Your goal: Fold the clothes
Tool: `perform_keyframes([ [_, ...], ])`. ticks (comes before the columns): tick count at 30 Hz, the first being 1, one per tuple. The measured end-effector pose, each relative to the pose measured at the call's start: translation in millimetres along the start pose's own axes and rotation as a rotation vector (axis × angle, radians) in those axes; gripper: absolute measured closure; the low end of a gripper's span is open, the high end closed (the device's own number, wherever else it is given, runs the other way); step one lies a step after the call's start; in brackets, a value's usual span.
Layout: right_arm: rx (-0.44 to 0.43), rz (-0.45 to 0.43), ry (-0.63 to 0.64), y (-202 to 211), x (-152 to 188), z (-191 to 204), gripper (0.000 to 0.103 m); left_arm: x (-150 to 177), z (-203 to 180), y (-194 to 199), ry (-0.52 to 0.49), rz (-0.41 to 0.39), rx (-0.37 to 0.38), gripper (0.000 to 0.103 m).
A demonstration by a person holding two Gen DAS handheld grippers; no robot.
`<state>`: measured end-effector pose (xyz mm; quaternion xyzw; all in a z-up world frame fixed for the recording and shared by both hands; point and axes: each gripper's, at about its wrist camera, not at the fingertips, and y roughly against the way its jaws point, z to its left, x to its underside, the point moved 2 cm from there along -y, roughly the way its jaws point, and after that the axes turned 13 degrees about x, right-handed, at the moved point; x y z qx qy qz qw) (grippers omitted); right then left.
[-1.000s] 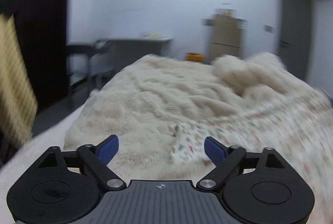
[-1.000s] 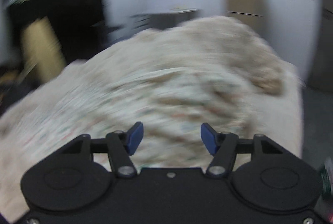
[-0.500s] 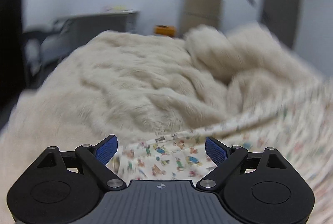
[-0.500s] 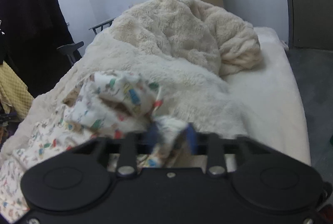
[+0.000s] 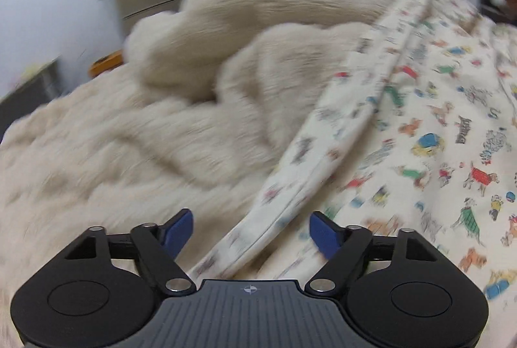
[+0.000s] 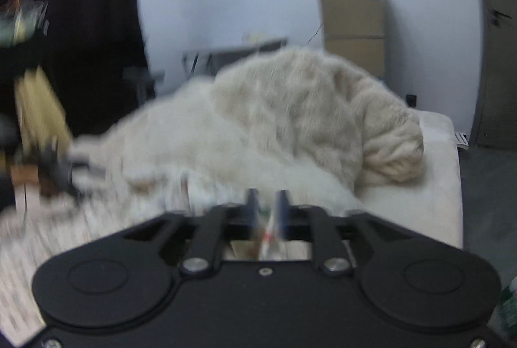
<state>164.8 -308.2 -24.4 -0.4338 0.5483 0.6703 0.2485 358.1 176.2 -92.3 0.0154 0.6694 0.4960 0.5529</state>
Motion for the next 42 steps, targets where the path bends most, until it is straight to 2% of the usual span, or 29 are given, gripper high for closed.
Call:
perform_keyframes([
  [1, -0.013, 0.022, -0.004, -6.2, 6.7, -2.0, 0.052, -2.4, -2.3, -4.4, -0.011, 0.006, 0.011, 0.061],
  [3, -0.025, 0.059, -0.015, -17.7, 17.7, -3.8, 0.052, -6.4, -3.4, -10.2, -0.015, 0.008, 0.032, 0.088],
  [5, -0.018, 0.083, -0.026, -32.0, 31.7, -6.2, 0.053, -9.1, -1.7, -6.0, -0.004, -0.009, 0.044, 0.099],
  [6, -0.026, 0.08, -0.035, -33.8, 35.5, -7.1, 0.062, -10.8, -1.7, -0.9, -0.002, -0.022, 0.044, 0.101],
  [7, -0.044, 0.075, -0.057, -37.1, 39.9, -9.4, 0.089, -12.8, -2.0, 5.8, -0.002, -0.038, 0.041, 0.101],
  [10, -0.068, 0.036, -0.074, -28.2, 38.3, -11.5, 0.093, -21.9, 3.1, 29.2, 0.057, -0.083, 0.042, 0.102],
  [13, -0.076, -0.045, -0.079, -7.2, 26.7, -13.6, 0.098, -34.6, 9.8, 66.3, 0.129, -0.165, 0.096, 0.102],
  [15, -0.091, -0.108, -0.089, 9.0, 12.7, -16.4, 0.1, -43.4, 14.7, 93.8, 0.151, -0.232, 0.119, 0.102],
  [18, -0.159, -0.23, -0.15, 33.6, -20.0, -25.7, 0.101, -61.9, 39.7, 131.4, 0.233, -0.345, 0.16, 0.102],
  [20, -0.17, -0.266, -0.22, 32.2, -39.7, -32.6, 0.103, -71.6, 69.9, 130.6, 0.355, -0.343, 0.188, 0.102],
  [22, -0.151, -0.246, -0.349, 14.8, -56.2, -49.4, 0.103, -76.8, 104.7, 117.7, 0.517, -0.302, 0.2, 0.101],
  [23, -0.125, -0.22, -0.418, 2.0, -61.7, -58.6, 0.103, -74.6, 123.8, 102.0, 0.625, -0.252, 0.184, 0.095],
  [24, -0.103, -0.203, -0.437, -4.3, -62.5, -61.3, 0.103, -70.9, 139.2, 80.9, 0.707, -0.152, 0.092, 0.085],
  [25, -0.058, -0.175, -0.453, -15.6, -63.0, -62.6, 0.103, -67.6, 144.9, 56.7, 0.709, -0.001, -0.034, 0.081],
  [26, -0.021, -0.148, -0.464, -25.3, -63.0, -63.0, 0.102, -66.8, 143.5, 41.0, 0.654, 0.095, -0.087, 0.081],
  [27, -0.014, -0.128, -0.458, -29.3, -61.3, -60.8, 0.097, -63.4, 138.5, 32.4, 0.599, 0.146, -0.101, 0.075],
  [28, -0.019, -0.119, -0.448, -30.2, -59.9, -58.4, 0.087, -57.6, 132.5, 24.9, 0.55, 0.199, -0.119, 0.068],
  [29, -0.031, -0.099, -0.417, -30.8, -56.5, -51.9, 0.08, -52.5, 129.2, 23.0, 0.522, 0.21, -0.108, 0.049],
  [30, -0.041, -0.081, -0.384, -31.0, -52.4, -45.4, 0.063, -40.1, 130.6, 32.7, 0.55, 0.167, -0.095, 0.037],
  [31, -0.042, -0.063, -0.343, -30.0, -46.3, -39.0, 0.051, -27.8, 134.1, 43.4, 0.591, 0.131, -0.094, 0.034],
  [34, -0.071, -0.003, -0.29, -32.5, -26.9, -26.8, 0.049, 32.0, 156.9, 82.2, 0.815, 0.052, -0.09, 0.027],
  [37, -0.124, 0.053, -0.331, -35.1, -0.1, -21.7, 0.042, 93.3, 167.6, 98.3, 0.994, 0.055, -0.086, 0.025],
  [39, -0.165, 0.062, -0.379, -41.7, 16.4, -19.2, 0.038, 131.0, 165.4, 99.3, 1.095, 0.036, -0.038, 0.025],
  [40, -0.182, 0.058, -0.403, -43.8, 22.8, -19.6, 0.037, 145.8, 162.3, 97.5, 1.144, -0.01, 0.007, 0.025],
  [42, -0.216, 0.05, -0.455, -48.1, 35.2, -20.8, 0.037, 156.8, 156.4, 89.8, 1.197, -0.15, 0.078, 0.028],
])
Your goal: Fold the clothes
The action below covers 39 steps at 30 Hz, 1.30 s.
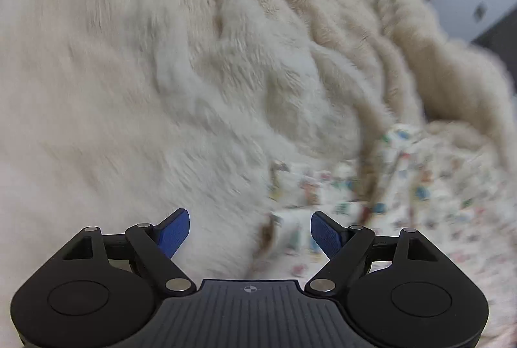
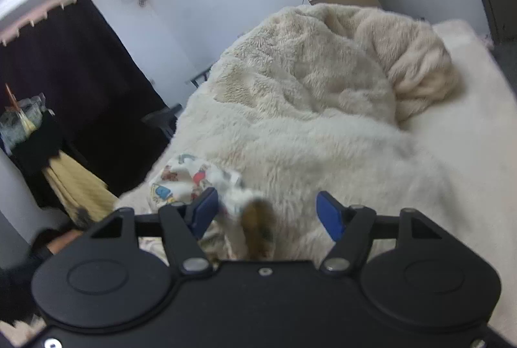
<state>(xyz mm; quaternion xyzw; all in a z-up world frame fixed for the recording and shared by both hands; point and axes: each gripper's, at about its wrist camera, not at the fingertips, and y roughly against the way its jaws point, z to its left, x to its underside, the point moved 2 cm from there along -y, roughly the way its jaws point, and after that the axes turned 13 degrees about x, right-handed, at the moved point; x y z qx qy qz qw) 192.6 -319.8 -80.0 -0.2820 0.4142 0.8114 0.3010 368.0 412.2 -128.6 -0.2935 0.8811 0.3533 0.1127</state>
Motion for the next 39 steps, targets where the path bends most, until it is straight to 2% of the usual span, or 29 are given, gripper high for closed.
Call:
perform_keyframes([
  [1, -0.026, -0.004, -0.04, -2.9, 3.0, -3.6, 0.037, 2.5, 0.4, -5.3, 0.011, -0.042, 0.043, 0.031],
  [2, -0.047, -0.008, -0.065, -5.4, 4.5, -5.4, 0.037, 3.8, -1.8, -12.6, 0.012, -0.073, 0.064, 0.045],
  [3, -0.063, -0.017, -0.081, -5.6, 6.1, -5.4, 0.037, 4.6, -5.8, -21.3, 0.007, -0.082, 0.06, 0.067],
  [4, -0.079, -0.025, -0.092, -6.3, 7.7, -4.5, 0.038, 5.2, -10.1, -29.9, 0.001, -0.076, 0.042, 0.081],
  [5, -0.089, -0.027, -0.086, -8.3, 8.8, -1.7, 0.041, 3.6, -17.5, -33.0, -0.035, -0.082, 0.014, 0.102],
  [7, -0.127, -0.027, -0.061, -10.1, 7.3, 6.7, 0.083, -2.6, -36.6, -31.6, -0.146, -0.108, -0.054, 0.103],
  [9, -0.143, -0.061, -0.008, -5.4, 2.4, 20.1, 0.086, -12.7, -48.8, -13.6, -0.191, -0.162, -0.088, 0.103],
  [11, -0.133, -0.112, 0.017, 4.3, -8.7, 28.3, 0.088, -32.4, -64.4, 28.6, -0.227, -0.267, -0.149, 0.103],
  [13, -0.128, -0.171, -0.01, 15.1, -24.1, 29.5, 0.09, -52.0, -71.8, 67.0, -0.259, -0.34, -0.27, 0.103],
  [14, -0.12, -0.202, -0.023, 18.5, -31.5, 29.6, 0.091, -58.6, -71.5, 77.0, -0.26, -0.353, -0.311, 0.103],
  [16, -0.076, -0.243, -0.056, 22.4, -43.6, 27.8, 0.091, -64.6, -62.8, 78.3, -0.234, -0.31, -0.419, 0.103],
  [17, -0.047, -0.258, -0.073, 23.1, -49.0, 26.8, 0.091, -63.4, -58.3, 71.9, -0.229, -0.269, -0.463, 0.099],
  [18, 0.011, -0.252, -0.083, 18.8, -51.5, 26.0, 0.091, -61.2, -54.2, 64.9, -0.228, -0.23, -0.499, 0.085],
  [19, 0.079, -0.234, -0.059, 13.4, -52.0, 27.0, 0.091, -57.1, -51.2, 61.5, -0.228, -0.206, -0.519, 0.078],
  [21, 0.159, -0.208, -0.044, 5.1, -49.7, 25.7, 0.091, -36.2, -44.9, 54.7, -0.243, -0.186, -0.507, 0.056],
  [24, 0.172, -0.17, -0.085, 1.7, -45.8, 17.8, 0.087, -7.5, -29.7, 53.6, -0.206, -0.126, -0.451, 0.042],
  [25, 0.173, -0.16, -0.095, 1.0, -44.6, 17.3, 0.077, 4.0, -22.8, 54.5, -0.17, -0.087, -0.438, 0.04],
  [26, 0.176, -0.153, -0.105, 3.1, -43.6, 16.0, 0.073, 14.9, -15.0, 59.0, -0.121, -0.08, -0.412, 0.04],
  [28, 0.17, -0.141, -0.114, 8.7, -41.0, 12.8, 0.056, 33.1, 1.6, 72.8, 0.001, -0.115, -0.331, 0.038],
  [30, 0.16, -0.135, -0.125, 13.6, -36.8, 9.9, 0.05, 50.6, 15.6, 90.7, 0.107, -0.169, -0.222, 0.037],
  [31, 0.154, -0.129, -0.128, 17.7, -33.3, 8.1, 0.05, 59.7, 11.5, 96.9, 0.079, -0.187, -0.227, 0.037],
  [33, 0.157, -0.135, -0.128, 24.7, -28.4, 6.9, 0.05, 77.3, -11.9, 105.2, -0.084, -0.208, -0.315, 0.036],
  [34, 0.157, -0.139, -0.131, 27.9, -26.1, 6.4, 0.05, 88.6, -26.3, 103.0, -0.195, -0.192, -0.347, 0.034],
  [35, 0.149, -0.138, -0.132, 30.6, -23.8, 6.4, 0.05, 101.8, -42.6, 96.6, -0.325, -0.158, -0.371, 0.03],
  [37, 0.135, -0.14, -0.126, 34.5, -19.8, 11.2, 0.05, 127.7, -71.6, 78.4, -0.585, -0.071, -0.431, 0.028],
  [39, 0.118, -0.138, -0.12, 33.8, -17.9, 17.1, 0.05, 140.6, -75.6, 54.6, -0.757, 0.014, -0.532, 0.028],
])
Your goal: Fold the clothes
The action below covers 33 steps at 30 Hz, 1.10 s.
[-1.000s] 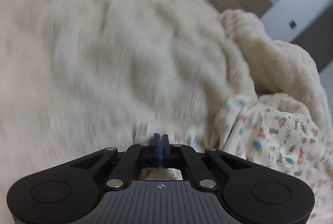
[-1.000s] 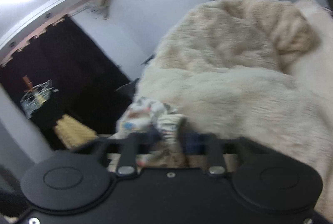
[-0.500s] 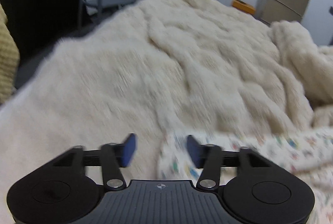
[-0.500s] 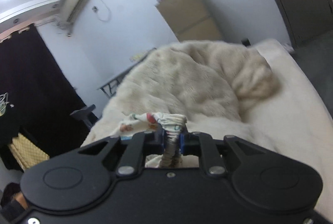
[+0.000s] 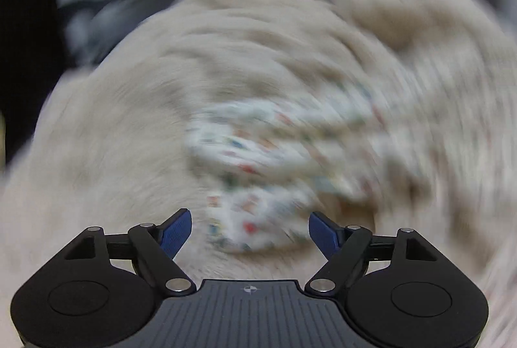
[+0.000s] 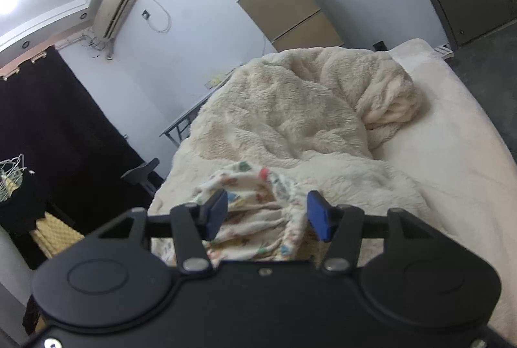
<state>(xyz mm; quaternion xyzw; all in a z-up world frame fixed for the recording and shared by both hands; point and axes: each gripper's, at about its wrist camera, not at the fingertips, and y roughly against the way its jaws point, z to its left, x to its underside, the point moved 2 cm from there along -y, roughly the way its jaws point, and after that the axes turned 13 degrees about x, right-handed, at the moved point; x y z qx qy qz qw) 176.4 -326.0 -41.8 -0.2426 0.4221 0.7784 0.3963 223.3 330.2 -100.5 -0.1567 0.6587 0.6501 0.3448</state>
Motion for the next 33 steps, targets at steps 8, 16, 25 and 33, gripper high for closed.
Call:
perform_keyframes([
  [8, -0.062, -0.013, 0.002, 0.5, 1.0, 20.8, 0.05, -19.9, -0.4, -15.7, -0.584, 0.05, -0.468, 0.1],
  [16, -0.088, 0.003, -0.024, -8.4, 0.7, 20.6, 0.05, 22.3, 30.4, 45.6, -0.79, 0.175, -0.554, 0.054],
  [25, -0.077, 0.008, 0.115, -16.3, -14.2, 52.3, 0.05, 4.1, 117.6, 96.1, 0.132, -0.114, -0.038, 0.035],
  [33, -0.192, 0.185, 0.511, -76.8, -8.0, 181.9, 0.048, -32.5, 163.5, -28.0, 0.834, -0.014, 0.207, 0.041],
])
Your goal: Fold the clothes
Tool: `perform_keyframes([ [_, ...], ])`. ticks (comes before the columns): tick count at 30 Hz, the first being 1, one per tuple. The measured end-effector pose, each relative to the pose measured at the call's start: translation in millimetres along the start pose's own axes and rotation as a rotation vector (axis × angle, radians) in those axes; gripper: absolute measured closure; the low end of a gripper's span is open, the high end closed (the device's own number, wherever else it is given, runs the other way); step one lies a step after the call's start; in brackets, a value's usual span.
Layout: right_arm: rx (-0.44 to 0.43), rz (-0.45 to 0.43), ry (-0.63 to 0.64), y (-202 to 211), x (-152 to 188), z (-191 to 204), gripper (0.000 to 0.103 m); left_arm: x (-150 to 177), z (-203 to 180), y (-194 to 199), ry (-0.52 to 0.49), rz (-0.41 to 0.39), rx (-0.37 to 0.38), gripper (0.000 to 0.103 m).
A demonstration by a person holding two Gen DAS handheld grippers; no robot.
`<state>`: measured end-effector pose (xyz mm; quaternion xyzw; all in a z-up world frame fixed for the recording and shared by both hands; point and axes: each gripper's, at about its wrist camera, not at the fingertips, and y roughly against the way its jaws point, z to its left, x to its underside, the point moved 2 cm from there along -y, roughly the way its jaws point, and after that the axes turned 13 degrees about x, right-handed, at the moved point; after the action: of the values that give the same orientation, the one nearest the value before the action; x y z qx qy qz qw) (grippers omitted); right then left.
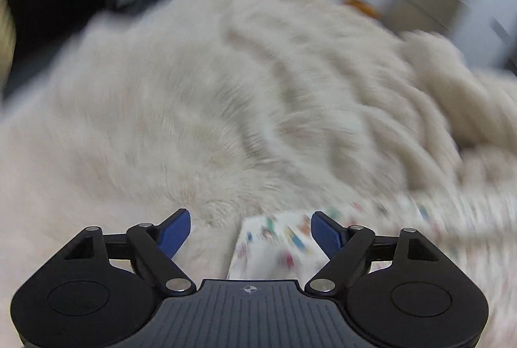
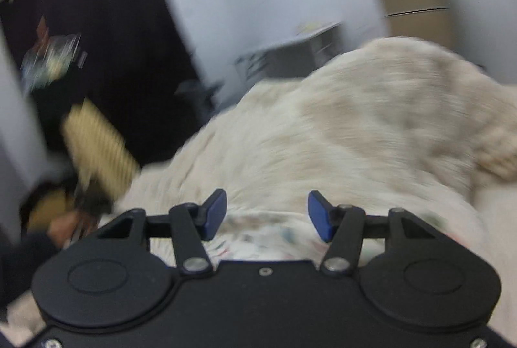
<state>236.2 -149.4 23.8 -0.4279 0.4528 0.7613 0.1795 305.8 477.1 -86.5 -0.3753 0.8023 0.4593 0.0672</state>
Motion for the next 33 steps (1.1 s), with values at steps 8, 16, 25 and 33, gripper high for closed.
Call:
perform_keyframes([
  [8, -0.154, 0.349, 0.195, -171.0, -36.5, 110.5, 0.052, 52.6, -89.9, 19.0, -0.632, -0.087, 0.055, 0.092],
  [16, -0.16, 0.409, 0.318, -209.9, -14.3, 166.4, 0.055, 111.2, -106.5, 75.6, -0.76, 0.067, 0.272, 0.05],
  [25, -0.144, 0.399, 0.319, -201.9, -15.1, 167.2, 0.054, 58.1, -41.1, 47.0, -0.202, 0.098, 0.215, 0.063],
  [33, -0.133, 0.409, 0.308, -218.5, -11.8, 163.6, 0.054, 81.1, -48.8, 29.4, -0.229, 0.106, 0.207, 0.103],
])
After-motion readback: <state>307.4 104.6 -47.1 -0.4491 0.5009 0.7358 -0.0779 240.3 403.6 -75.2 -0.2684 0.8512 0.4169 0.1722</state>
